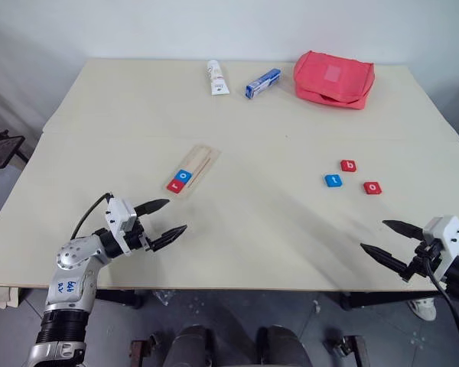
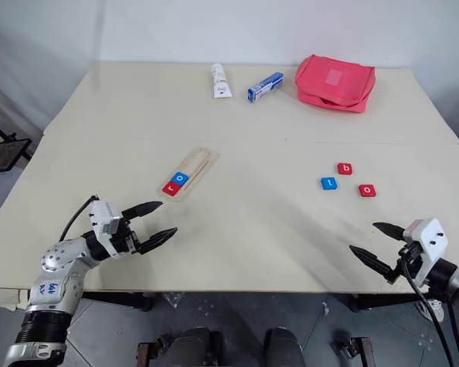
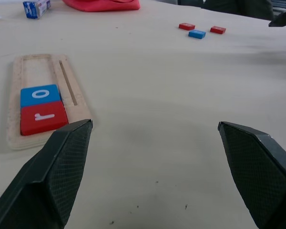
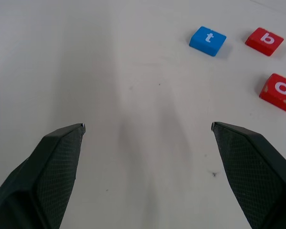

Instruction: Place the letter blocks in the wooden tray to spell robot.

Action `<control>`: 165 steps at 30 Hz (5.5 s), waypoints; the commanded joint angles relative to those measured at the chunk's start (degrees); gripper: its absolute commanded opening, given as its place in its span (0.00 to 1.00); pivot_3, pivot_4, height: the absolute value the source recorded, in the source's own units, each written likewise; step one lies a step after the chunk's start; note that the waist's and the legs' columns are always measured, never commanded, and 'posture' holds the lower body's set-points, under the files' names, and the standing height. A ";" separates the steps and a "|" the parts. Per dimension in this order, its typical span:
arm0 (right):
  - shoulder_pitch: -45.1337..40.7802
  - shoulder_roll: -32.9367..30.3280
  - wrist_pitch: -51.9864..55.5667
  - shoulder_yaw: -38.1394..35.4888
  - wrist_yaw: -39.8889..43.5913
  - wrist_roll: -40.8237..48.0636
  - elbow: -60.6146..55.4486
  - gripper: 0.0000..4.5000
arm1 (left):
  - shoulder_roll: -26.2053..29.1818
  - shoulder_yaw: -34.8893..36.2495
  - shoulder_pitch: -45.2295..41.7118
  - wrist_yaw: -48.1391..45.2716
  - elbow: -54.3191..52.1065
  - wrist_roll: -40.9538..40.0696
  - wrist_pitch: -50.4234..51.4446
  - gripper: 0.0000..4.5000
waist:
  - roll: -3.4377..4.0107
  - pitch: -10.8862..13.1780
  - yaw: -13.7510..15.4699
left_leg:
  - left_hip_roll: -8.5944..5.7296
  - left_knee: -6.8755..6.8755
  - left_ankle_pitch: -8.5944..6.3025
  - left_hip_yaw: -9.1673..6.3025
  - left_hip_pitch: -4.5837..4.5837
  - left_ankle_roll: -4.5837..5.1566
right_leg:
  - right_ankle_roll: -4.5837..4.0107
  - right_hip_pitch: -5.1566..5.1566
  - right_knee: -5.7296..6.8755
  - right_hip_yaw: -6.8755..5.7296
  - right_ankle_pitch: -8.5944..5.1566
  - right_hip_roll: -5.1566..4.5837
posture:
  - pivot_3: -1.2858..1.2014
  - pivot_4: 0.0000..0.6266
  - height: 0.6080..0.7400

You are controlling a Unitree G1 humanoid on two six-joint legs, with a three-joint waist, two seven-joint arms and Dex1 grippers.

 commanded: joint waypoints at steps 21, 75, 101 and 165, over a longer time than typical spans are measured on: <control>-18.99 -0.51 -2.94 7.58 3.57 -2.06 9.63 0.99 | 7.00 6.88 6.39 7.42 -12.91 -1.17 7.48 1.00 | 0.01 0.01 -0.09 | -0.14 0.02 0.01 -0.39 -0.03 0.01 | 0.03 0.18 -0.07 -0.03 0.01 -0.12 | 0.52 0.24 1.00; -20.72 0.67 -4.13 11.41 2.87 -3.36 10.54 0.99 | 1.22 -21.63 -41.40 33.56 -6.36 11.99 76.69 1.00 | -0.06 0.06 0.34 | -0.31 0.01 0.05 -0.97 -0.28 -0.02 | 0.10 0.25 -0.17 -0.18 0.05 0.01 | 0.52 0.24 1.00; -20.07 -0.30 -4.52 10.39 2.31 -3.62 10.12 1.00 | 8.06 -35.38 -40.75 16.91 -7.10 19.15 55.74 0.77 | -0.06 0.06 1.07 | -0.31 0.02 0.05 -0.91 -0.28 -0.01 | 0.10 0.25 -0.26 -0.25 0.05 0.04 | 0.52 0.24 1.00; -3.90 0.89 3.90 -1.00 -13.07 -0.30 -5.63 1.00 | -5.94 -8.56 -25.15 -15.07 5.21 2.92 -3.12 1.00 | -0.03 0.05 1.21 | -0.35 0.08 0.12 -0.96 -0.36 0.12 | 0.19 0.35 -0.43 -0.77 0.10 -0.04 | 0.52 0.24 1.00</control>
